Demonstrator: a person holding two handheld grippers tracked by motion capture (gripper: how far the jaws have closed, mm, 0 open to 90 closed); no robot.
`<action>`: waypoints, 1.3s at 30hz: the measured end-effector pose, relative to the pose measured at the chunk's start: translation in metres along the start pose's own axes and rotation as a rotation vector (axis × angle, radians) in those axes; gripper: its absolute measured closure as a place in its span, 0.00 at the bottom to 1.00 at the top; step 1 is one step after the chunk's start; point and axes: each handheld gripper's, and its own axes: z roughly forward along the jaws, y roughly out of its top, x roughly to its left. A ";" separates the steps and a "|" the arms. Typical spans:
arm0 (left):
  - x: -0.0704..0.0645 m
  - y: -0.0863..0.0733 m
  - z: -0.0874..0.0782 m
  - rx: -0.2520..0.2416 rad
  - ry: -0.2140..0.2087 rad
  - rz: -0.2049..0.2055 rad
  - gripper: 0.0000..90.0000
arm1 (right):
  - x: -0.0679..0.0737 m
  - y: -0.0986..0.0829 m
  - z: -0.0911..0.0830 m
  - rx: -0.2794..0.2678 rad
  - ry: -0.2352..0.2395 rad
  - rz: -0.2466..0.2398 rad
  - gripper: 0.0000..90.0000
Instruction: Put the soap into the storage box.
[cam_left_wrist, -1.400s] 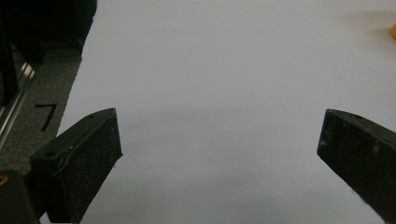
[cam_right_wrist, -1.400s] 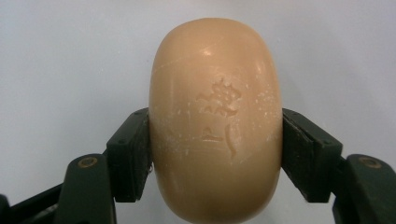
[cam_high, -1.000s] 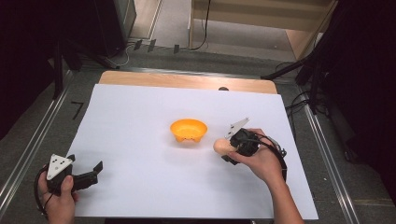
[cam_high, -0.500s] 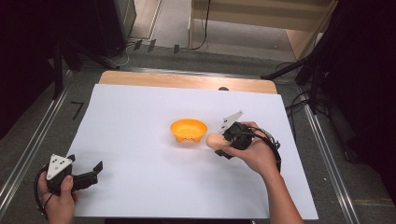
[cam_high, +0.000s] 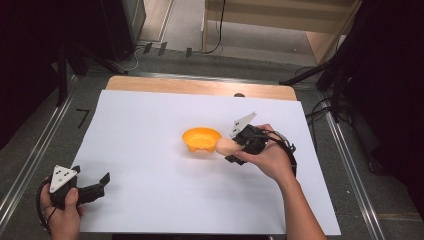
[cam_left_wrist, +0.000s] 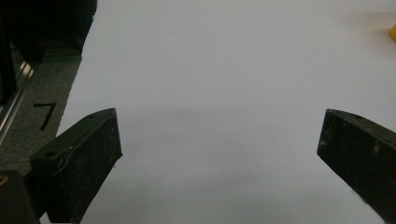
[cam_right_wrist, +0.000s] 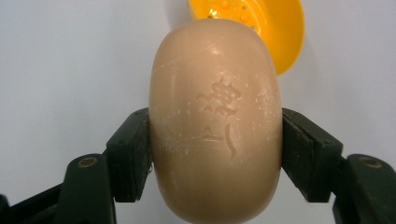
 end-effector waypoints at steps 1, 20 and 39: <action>0.000 0.000 0.000 0.001 0.000 0.000 0.00 | -0.001 0.002 0.001 0.001 -0.003 -0.001 0.37; 0.000 0.000 0.001 0.003 -0.005 -0.003 0.00 | -0.010 0.034 0.014 0.024 0.005 -0.064 0.37; 0.001 0.000 0.000 0.001 -0.005 -0.007 0.00 | -0.017 0.060 0.026 0.025 0.010 -0.125 0.37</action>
